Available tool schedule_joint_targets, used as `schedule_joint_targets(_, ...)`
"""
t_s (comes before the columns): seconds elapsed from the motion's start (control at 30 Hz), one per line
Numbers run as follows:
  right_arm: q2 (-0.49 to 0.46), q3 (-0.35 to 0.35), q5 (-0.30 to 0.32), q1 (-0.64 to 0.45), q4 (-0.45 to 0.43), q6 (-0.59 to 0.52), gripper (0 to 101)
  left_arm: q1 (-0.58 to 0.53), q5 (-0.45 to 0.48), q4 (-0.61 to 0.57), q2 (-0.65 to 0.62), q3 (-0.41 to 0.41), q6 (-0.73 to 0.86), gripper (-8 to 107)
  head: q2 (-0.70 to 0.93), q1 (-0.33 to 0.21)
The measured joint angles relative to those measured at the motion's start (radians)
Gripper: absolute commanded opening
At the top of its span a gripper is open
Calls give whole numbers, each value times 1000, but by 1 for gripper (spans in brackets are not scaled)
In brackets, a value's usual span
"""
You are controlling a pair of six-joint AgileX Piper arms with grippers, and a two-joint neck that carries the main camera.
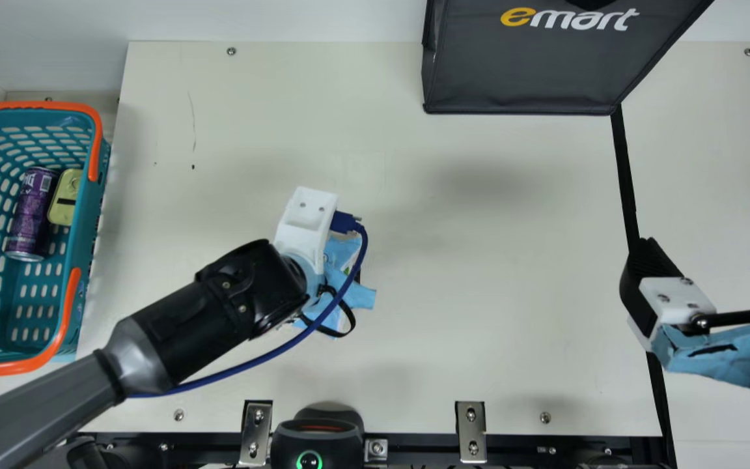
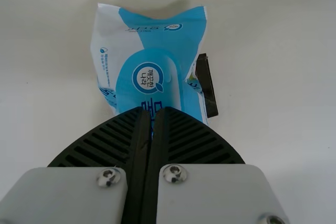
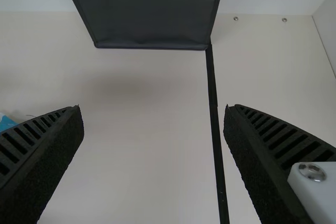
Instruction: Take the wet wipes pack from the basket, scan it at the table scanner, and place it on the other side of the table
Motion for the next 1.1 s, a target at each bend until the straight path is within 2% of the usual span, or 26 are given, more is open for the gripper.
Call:
schedule_joint_targets(0.6, 0, 0, 0, 0, 0, 0, 95, 11, -45, 3, 42, 35, 4, -8, -2, 0)
schedule_joint_targets(1.1, 0, 0, 0, 0, 0, 0, 95, 5, 16, 20, -33, 8, -12, 42, 0, -2)
